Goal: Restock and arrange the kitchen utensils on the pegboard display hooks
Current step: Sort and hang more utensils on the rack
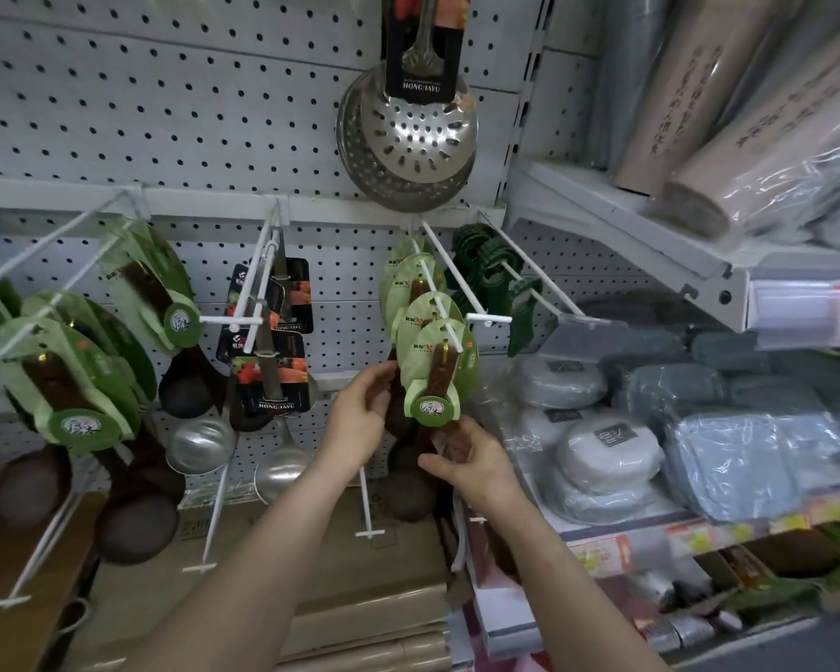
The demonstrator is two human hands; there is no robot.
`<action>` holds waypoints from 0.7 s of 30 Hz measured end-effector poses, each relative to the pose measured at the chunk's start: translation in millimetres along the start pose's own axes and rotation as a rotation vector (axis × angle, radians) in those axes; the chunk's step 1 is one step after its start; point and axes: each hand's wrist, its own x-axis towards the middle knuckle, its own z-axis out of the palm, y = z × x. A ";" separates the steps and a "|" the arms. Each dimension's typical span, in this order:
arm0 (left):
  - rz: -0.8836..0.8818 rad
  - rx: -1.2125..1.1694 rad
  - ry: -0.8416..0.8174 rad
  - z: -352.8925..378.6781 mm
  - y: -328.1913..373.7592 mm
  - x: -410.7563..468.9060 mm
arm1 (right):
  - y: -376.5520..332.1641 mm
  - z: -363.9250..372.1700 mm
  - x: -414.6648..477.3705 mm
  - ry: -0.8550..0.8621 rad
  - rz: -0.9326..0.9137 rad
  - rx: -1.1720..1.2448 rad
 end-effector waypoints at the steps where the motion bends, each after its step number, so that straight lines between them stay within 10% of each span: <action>1: 0.009 -0.012 -0.002 -1.4 4.8 -4.2 | -4.9 -2.9 -2.1 0.008 -0.008 0.003; 21: 0.205 0.212 0.045 -23.3 103.6 -61.4 | -108.4 -45.9 -82.0 0.144 -0.206 -0.562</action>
